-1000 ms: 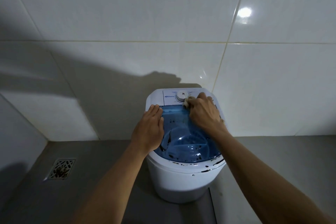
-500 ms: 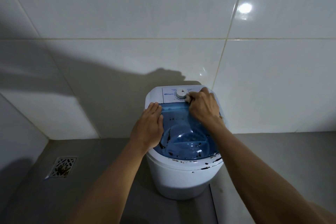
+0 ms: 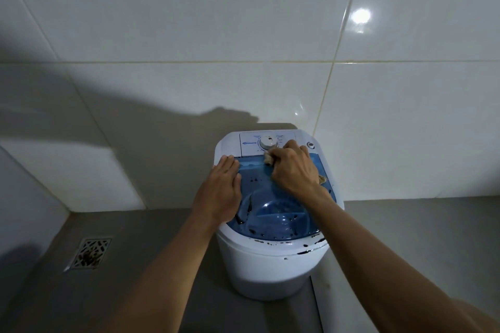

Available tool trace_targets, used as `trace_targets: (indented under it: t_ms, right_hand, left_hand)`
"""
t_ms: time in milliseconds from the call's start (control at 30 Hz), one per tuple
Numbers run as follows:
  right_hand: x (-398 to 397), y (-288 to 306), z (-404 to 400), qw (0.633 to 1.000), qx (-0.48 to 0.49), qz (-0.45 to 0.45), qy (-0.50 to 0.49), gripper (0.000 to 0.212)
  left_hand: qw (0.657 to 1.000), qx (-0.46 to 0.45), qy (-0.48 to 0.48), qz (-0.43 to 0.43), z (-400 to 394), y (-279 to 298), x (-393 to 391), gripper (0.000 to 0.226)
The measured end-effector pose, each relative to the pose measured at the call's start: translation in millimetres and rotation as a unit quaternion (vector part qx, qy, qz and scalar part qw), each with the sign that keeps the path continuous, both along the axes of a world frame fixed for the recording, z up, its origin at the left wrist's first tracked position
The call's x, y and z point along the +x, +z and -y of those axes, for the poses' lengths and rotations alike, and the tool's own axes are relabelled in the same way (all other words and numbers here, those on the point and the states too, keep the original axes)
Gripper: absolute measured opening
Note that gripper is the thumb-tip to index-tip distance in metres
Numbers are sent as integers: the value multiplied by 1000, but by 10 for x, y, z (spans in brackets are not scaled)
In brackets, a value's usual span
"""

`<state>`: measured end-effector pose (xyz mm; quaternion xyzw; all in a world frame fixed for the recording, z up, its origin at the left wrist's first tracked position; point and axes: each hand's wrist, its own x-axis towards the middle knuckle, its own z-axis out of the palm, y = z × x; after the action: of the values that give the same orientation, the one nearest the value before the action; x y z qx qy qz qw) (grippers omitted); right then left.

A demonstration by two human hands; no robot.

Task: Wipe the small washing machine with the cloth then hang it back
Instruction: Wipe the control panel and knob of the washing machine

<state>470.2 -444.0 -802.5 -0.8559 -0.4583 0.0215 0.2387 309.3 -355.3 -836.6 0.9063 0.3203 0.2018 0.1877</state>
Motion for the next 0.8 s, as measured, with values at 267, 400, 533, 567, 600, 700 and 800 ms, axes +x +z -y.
trace_targets:
  t_ms: [267, 400, 533, 567, 600, 700, 800]
  right_hand:
    - [401, 159, -230, 999, -33, -6, -42, 45]
    - [201, 78, -115, 998, -49, 29, -30, 30]
    - [-37, 23, 1, 997, -56, 33, 43, 37]
    - [-49, 32, -18, 997, -44, 22, 67, 38]
    - [-56, 74, -54, 997, -22, 8, 78, 36]
    - [-34, 207, -235, 995, 85, 5, 60, 33]
    - [-132, 175, -399, 988, 38, 96, 116, 40]
  left_hand:
    - [1000, -7, -2, -22, -22, -16, -1, 48]
    - [1000, -14, -2, -2, -8, -19, -8, 47]
    - [1000, 0, 2, 3, -10, -14, -3, 47]
    - [1000, 1, 2, 2, -6, -16, -5, 47]
    - [1000, 2, 2, 0, -1, -18, -11, 47]
    - [1000, 7, 1, -5, -2, -27, -14, 48]
    - [1000, 1, 0, -18, -4, -22, -2, 49]
